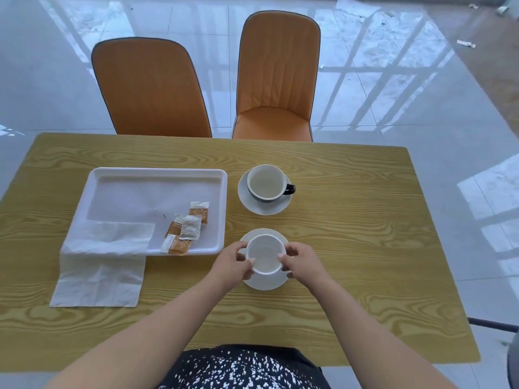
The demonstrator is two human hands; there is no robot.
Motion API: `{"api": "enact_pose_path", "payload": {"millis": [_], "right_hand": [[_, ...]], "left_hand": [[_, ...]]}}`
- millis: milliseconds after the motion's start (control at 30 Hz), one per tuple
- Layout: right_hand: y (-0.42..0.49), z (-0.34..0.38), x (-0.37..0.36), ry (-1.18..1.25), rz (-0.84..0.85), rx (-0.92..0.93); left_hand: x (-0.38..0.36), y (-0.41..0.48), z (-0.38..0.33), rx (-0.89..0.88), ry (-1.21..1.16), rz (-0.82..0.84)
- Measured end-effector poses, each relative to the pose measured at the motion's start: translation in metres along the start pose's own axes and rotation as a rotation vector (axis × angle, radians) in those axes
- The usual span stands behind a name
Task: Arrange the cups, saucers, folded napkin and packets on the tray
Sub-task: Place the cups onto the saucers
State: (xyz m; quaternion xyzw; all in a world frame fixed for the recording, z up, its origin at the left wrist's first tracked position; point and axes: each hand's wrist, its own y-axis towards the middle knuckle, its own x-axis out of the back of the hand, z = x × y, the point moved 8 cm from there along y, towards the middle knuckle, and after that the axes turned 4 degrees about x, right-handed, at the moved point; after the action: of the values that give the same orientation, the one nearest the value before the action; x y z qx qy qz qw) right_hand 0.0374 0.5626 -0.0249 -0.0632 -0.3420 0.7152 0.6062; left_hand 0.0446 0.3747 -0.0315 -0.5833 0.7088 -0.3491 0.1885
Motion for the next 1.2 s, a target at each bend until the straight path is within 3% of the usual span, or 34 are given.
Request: {"api": "enact_pose_path", "payload": {"millis": [1067, 1200], "right_hand": [[0.0, -0.007, -0.001, 0.02, 0.008, 0.036], [-0.007, -0.008, 0.006, 0.001, -0.071, 0.047]], "left_hand": [[0.0, -0.002, 0.005, -0.008, -0.004, 0.032], [0.006, -0.009, 0.004, 0.002, -0.008, 0.005]]}}
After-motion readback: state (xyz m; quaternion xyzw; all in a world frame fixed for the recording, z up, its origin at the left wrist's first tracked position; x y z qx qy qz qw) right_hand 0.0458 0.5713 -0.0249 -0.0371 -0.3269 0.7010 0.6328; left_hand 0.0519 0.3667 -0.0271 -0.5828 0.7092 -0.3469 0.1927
